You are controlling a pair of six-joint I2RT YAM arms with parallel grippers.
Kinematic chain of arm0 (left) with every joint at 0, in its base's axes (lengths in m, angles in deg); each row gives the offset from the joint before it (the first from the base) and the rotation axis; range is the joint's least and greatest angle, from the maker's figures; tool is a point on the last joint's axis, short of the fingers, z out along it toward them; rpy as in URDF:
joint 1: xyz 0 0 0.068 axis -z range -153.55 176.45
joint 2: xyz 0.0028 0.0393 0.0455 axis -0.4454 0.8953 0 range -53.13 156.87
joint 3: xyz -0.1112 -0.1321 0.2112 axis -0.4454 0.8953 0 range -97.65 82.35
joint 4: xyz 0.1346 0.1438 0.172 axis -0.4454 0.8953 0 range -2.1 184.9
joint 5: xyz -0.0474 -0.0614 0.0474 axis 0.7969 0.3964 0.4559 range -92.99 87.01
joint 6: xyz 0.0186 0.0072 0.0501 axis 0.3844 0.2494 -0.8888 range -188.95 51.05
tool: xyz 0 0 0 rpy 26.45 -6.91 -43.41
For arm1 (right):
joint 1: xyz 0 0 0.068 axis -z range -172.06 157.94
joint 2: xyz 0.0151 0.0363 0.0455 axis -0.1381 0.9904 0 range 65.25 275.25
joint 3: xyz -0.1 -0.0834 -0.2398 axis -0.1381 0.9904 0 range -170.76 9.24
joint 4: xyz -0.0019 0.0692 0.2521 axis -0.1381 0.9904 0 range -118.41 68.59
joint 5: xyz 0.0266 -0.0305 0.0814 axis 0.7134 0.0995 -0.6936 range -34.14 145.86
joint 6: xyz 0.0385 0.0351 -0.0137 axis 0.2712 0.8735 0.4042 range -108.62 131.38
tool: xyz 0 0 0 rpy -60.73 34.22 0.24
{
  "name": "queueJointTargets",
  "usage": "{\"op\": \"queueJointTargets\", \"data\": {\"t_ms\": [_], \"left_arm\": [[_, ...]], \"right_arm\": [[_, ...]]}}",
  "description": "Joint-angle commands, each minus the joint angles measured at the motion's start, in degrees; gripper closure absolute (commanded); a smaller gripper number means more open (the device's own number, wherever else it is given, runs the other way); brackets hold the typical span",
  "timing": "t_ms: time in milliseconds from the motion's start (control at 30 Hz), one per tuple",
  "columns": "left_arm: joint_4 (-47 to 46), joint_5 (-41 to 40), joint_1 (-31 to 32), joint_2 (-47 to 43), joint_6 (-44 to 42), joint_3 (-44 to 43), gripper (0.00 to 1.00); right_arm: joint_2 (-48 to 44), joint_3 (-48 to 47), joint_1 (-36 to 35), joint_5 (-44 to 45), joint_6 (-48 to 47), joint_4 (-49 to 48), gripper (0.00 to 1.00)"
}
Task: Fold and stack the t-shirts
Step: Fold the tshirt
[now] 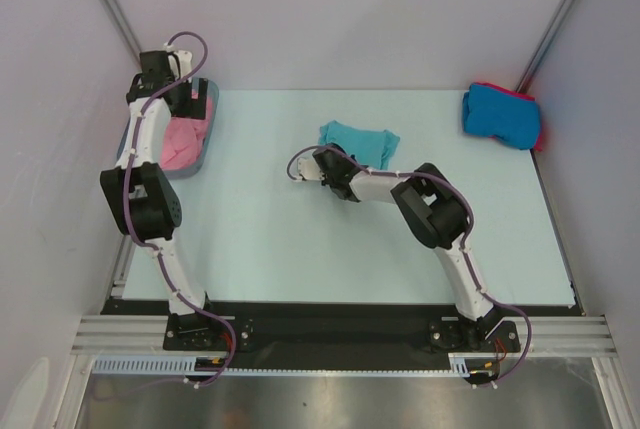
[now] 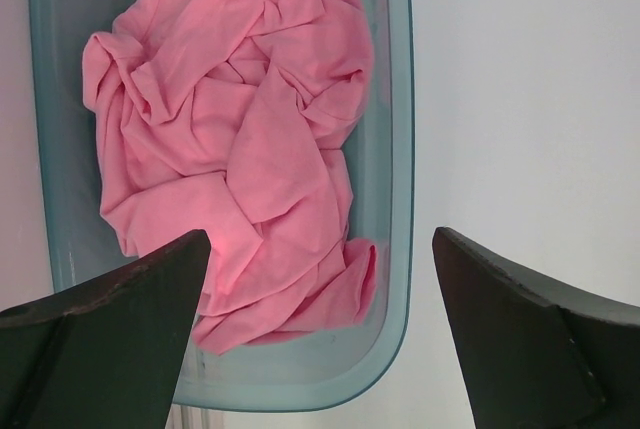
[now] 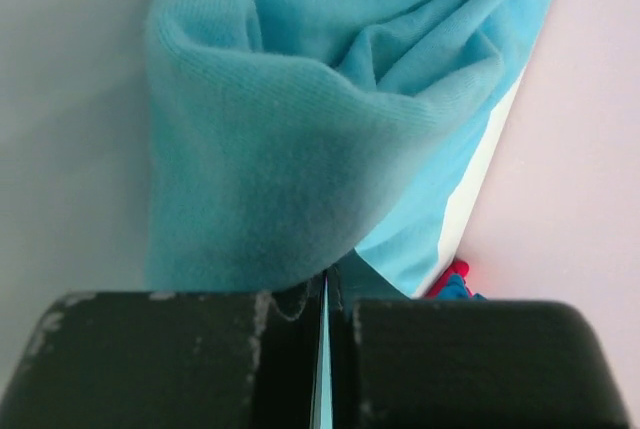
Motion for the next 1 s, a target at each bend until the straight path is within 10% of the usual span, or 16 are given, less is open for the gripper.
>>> {"op": "queueJointTargets", "data": {"t_ms": [0,967], "left_arm": [[-0.6,1.8,-0.5,-2.0,-0.6,-1.5,0.00],[-1.9,4.5,-0.1,-4.4,2.8,1.6,0.00]], "right_arm": [[5.6,0.8,-5.5,-8.4,7.7,7.1,1.00],[-11.4,13.6,-1.5,-0.6,12.7,8.7,1.00]]}}
